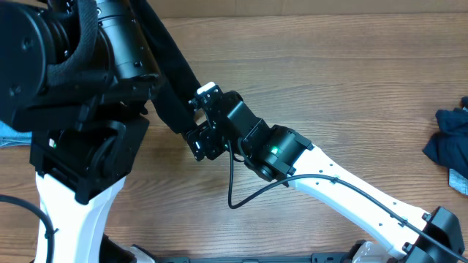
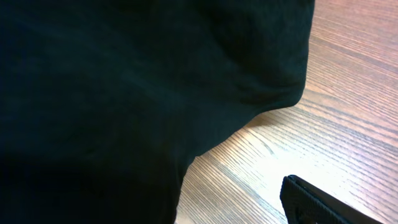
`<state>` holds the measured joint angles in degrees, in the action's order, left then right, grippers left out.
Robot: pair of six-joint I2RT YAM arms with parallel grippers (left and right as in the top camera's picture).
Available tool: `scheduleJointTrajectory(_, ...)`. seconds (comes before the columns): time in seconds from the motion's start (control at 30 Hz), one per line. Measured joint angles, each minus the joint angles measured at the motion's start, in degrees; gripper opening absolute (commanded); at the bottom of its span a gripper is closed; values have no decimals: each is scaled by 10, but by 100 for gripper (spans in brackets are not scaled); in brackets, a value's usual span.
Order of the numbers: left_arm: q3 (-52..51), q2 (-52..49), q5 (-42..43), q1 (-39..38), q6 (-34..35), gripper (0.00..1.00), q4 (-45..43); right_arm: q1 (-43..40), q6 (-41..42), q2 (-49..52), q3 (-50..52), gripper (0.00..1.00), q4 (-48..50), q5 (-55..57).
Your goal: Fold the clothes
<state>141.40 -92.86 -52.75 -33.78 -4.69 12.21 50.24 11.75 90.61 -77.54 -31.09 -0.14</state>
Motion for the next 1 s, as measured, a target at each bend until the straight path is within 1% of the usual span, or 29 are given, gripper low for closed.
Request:
scheduleJointTrajectory(0.03,5,0,0,0,0,4,0,0,0,0,1,75,1,-2)
scheduleJointTrajectory(0.17,19,1,0,0,0,4,-1,0,3,0,2,43,18,-18)
scheduleJointTrajectory(0.27,26,2,0,-3,0,4,-2,0,5,2,2,27,27,-26)
scheduleJointTrajectory(0.4,31,2,-1,-4,-10,4,-2,0,3,3,2,17,31,-28)
scheduleJointTrajectory(0.5,31,2,-9,-4,-20,4,0,0,2,3,3,4,35,-26)
scheduleJointTrajectory(0.83,33,2,-59,-4,-47,4,69,-9,-19,-1,3,4,16,81)
scheduleJointTrajectory(1.0,33,3,-72,-2,-50,4,82,-36,-35,-56,4,4,-4,126)
